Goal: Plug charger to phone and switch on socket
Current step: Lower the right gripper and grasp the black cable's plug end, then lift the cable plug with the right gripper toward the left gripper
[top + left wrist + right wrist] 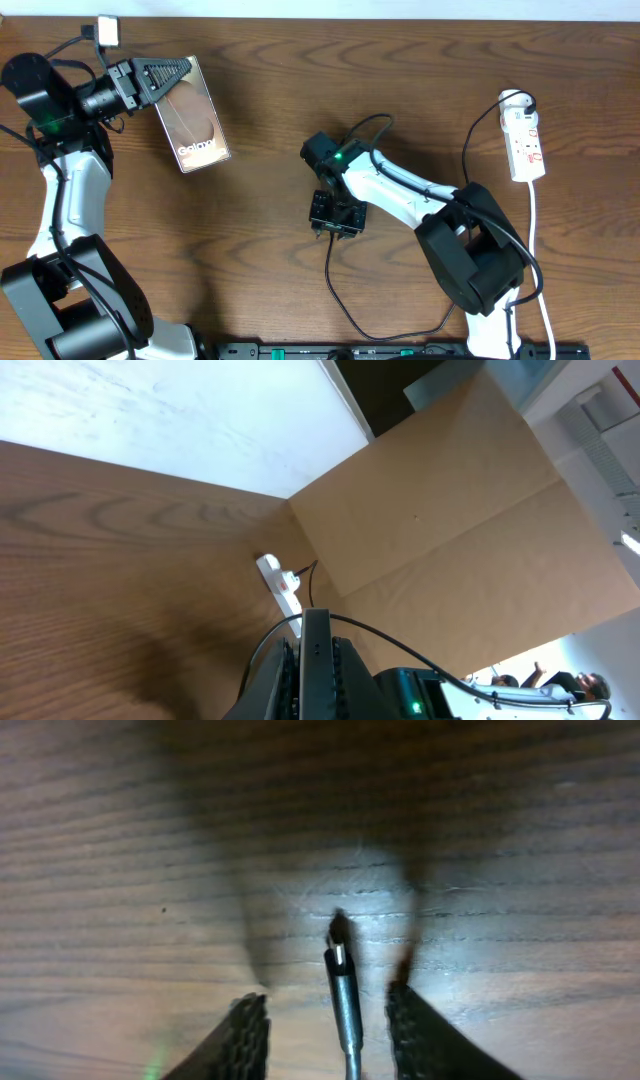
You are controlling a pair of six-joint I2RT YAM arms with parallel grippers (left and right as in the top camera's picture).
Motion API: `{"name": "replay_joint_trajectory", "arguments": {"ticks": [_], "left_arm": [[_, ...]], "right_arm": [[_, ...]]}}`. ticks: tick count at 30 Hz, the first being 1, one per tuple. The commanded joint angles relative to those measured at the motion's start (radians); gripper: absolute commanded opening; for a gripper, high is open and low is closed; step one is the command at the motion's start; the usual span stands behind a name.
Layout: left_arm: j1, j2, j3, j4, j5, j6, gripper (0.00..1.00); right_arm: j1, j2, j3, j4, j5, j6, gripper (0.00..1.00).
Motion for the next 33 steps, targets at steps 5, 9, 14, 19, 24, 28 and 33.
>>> {"name": "replay_joint_trajectory", "arguments": {"ticks": [5, 9, 14, 19, 24, 28, 33], "left_arm": [[0.003, -0.013, 0.009, 0.007, 0.024, 0.006, 0.08], [0.003, -0.013, 0.009, 0.007, 0.024, 0.006, 0.07], [0.003, -0.013, 0.009, 0.007, 0.024, 0.006, 0.07], [0.003, -0.013, 0.009, 0.007, 0.024, 0.006, 0.08], [0.003, -0.013, 0.009, 0.007, 0.024, 0.006, 0.08], [0.003, -0.013, 0.009, 0.007, 0.024, 0.006, 0.07], [0.003, -0.013, 0.009, 0.007, 0.024, 0.006, 0.08]], "right_arm": [[0.005, 0.013, 0.006, -0.002, 0.011, 0.009, 0.27], [0.005, 0.013, 0.006, -0.003, 0.01, 0.009, 0.25], [0.005, 0.013, 0.006, -0.006, 0.01, 0.01, 0.23], [0.005, 0.013, 0.006, -0.007, 0.01, 0.016, 0.16], [0.005, 0.013, 0.006, -0.009, 0.01, 0.016, 0.11], [0.005, 0.013, 0.006, -0.009, 0.01, 0.016, 0.07], [0.005, 0.013, 0.006, -0.009, 0.01, 0.016, 0.03]]}}
